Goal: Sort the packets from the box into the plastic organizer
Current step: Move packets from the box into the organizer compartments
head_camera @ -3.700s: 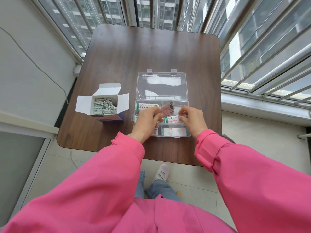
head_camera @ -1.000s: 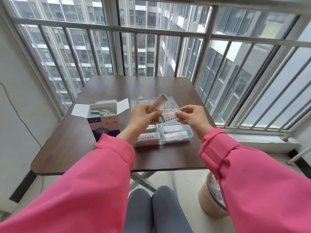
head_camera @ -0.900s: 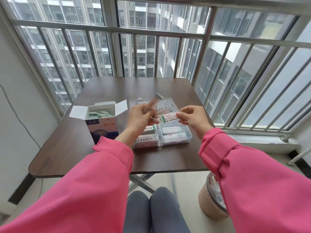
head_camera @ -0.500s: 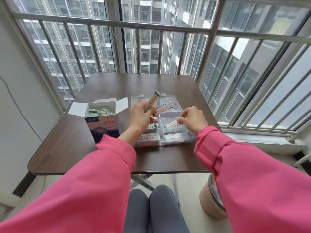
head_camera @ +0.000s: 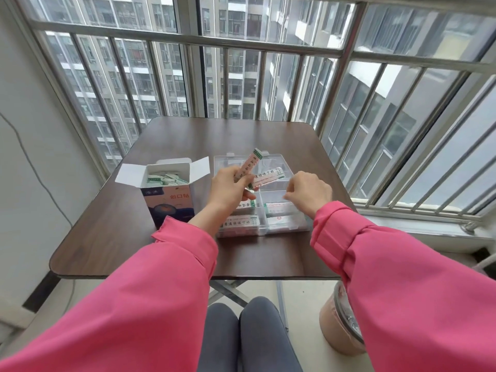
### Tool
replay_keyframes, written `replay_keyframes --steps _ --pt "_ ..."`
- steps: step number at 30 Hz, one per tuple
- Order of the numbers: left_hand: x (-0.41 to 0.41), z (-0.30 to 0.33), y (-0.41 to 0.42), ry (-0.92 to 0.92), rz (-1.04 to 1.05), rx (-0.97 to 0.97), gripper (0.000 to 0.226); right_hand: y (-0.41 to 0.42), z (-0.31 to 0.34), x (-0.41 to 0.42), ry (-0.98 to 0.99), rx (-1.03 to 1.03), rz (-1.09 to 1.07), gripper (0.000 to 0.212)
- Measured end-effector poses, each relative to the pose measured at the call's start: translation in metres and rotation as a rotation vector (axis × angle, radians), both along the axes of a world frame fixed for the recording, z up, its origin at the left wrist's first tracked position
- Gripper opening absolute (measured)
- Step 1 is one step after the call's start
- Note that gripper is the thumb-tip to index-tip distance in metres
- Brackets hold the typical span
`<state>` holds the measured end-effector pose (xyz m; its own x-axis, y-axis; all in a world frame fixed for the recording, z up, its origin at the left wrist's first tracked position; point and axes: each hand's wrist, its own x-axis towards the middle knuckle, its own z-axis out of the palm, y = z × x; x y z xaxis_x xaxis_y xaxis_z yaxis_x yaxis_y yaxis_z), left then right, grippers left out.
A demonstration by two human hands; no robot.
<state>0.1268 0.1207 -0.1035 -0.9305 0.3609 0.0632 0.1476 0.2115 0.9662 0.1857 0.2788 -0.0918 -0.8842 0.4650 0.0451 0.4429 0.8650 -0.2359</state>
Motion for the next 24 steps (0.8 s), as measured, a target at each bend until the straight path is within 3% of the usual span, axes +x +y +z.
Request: replay_keyframes --steps 1,3,5,8,12,16,20,24 --pt "-0.001 0.0 0.001 -0.009 -0.002 0.011 0.01 0.002 0.003 0.001 0.089 -0.147 -0.006 0.014" --pt "-0.001 0.002 0.005 -0.036 -0.016 0.034 0.013 0.002 0.011 0.005 0.282 -0.64 -0.017 0.018" --pt "0.002 0.006 0.011 -0.076 -0.069 0.05 0.014 0.001 0.018 0.013 0.325 -0.961 -0.009 0.018" --pt "0.011 0.011 0.017 -0.128 -0.195 0.038 0.022 0.002 0.019 0.02 0.378 -0.974 0.082 0.002" --pt "0.015 0.015 0.016 -0.108 -0.358 -0.077 0.033 0.005 0.017 0.021 0.586 -0.873 0.191 0.013" --pt "0.014 0.019 0.015 -0.108 -0.54 -0.089 0.025 0.007 0.009 0.02 0.689 -0.833 0.219 0.019" --pt "0.008 0.022 0.012 -0.074 -0.561 -0.161 0.028 0.014 0.012 0.019 0.567 -0.741 0.271 0.017" --pt "0.006 0.021 0.017 0.002 -0.486 -0.288 0.024 0.021 0.014 0.016 0.474 -0.791 0.248 0.018"
